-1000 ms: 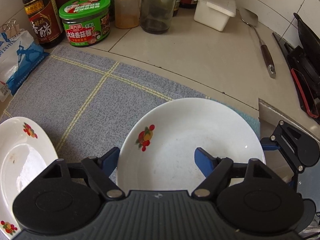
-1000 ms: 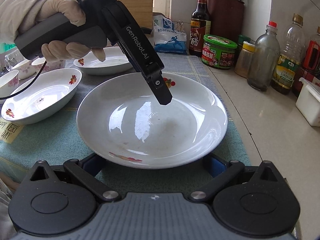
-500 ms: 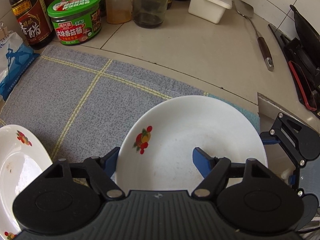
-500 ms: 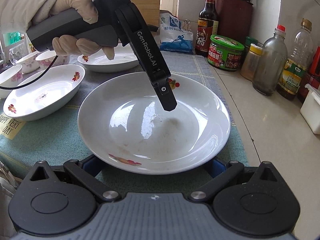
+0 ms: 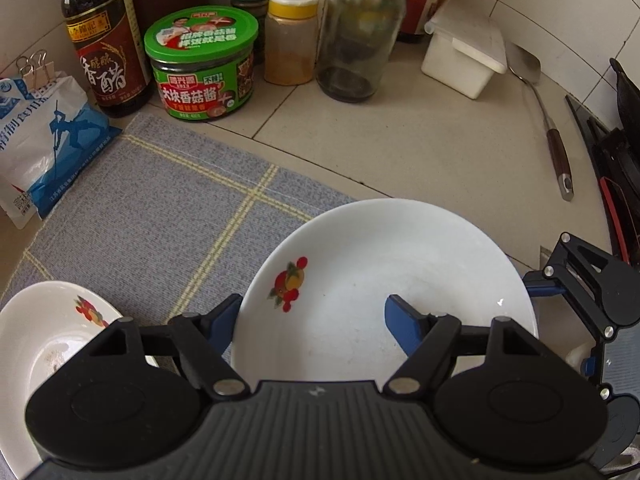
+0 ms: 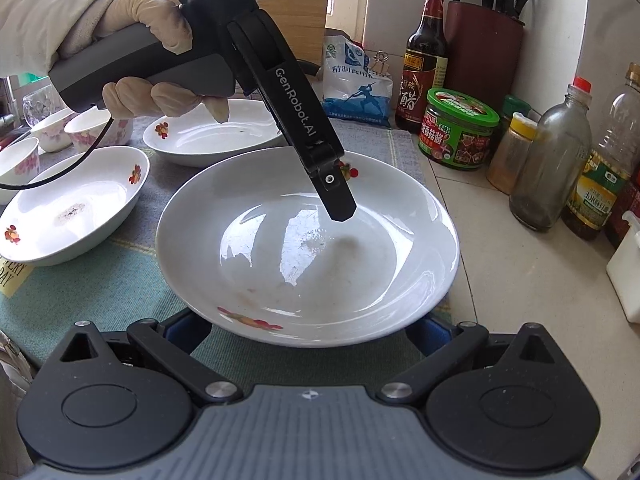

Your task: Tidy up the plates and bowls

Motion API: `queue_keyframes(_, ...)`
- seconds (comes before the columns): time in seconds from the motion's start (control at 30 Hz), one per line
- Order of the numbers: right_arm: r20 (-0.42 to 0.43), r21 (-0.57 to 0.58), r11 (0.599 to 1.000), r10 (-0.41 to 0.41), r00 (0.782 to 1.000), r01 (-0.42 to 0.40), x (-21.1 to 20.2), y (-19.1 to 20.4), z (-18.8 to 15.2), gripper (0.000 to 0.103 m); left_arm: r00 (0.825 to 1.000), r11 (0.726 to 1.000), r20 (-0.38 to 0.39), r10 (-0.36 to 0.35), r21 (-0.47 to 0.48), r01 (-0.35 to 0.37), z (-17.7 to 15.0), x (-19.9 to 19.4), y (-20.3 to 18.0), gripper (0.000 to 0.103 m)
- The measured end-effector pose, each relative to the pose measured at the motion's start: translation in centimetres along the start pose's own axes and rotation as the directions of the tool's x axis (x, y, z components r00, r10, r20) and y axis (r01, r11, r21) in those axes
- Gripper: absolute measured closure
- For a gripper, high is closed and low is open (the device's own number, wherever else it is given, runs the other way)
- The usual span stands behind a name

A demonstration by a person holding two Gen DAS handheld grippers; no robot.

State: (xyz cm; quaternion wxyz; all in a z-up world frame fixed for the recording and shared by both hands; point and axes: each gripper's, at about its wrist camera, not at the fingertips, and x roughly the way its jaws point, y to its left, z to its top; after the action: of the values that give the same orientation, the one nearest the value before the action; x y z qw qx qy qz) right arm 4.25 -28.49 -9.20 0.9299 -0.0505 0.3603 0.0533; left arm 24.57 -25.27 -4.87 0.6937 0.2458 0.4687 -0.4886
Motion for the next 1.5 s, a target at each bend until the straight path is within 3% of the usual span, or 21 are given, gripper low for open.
queue_keyframes(0.4,0.010,-0.053,0.998,0.046,0.999,-0.045,3.6,-4.5,2.9,0.000,0.998,0.996,0.044,0.054,-0.074,-0.051,3.6,1.3,3.4,0.027)
queue_keyframes(0.73,-0.009,-0.039,0.998,0.042,0.999,-0.043,5.2,-6.5,3.2,0.000,0.997,0.995,0.047,0.055,-0.090,-0.051,5.3,3.2,4.5,0.027)
queue_keyframes(1.17,-0.014,-0.016,1.000,0.021,1.000,-0.021,5.5,-6.7,2.9,0.000,0.996,0.995,0.067,0.065,-0.085,-0.059,5.6,3.8,4.5,0.027)
queue_keyframes(1.37,-0.014,-0.011,1.000,0.025,1.000,-0.025,5.2,-6.7,3.0,0.000,0.992,0.994,0.089,0.094,-0.070,-0.088,5.1,3.1,3.9,0.025)
queue_keyframes(1.5,-0.008,0.017,0.999,0.028,1.000,-0.028,4.5,-6.8,2.9,0.000,0.980,0.988,0.137,0.145,-0.074,-0.136,4.4,0.9,3.3,0.025)
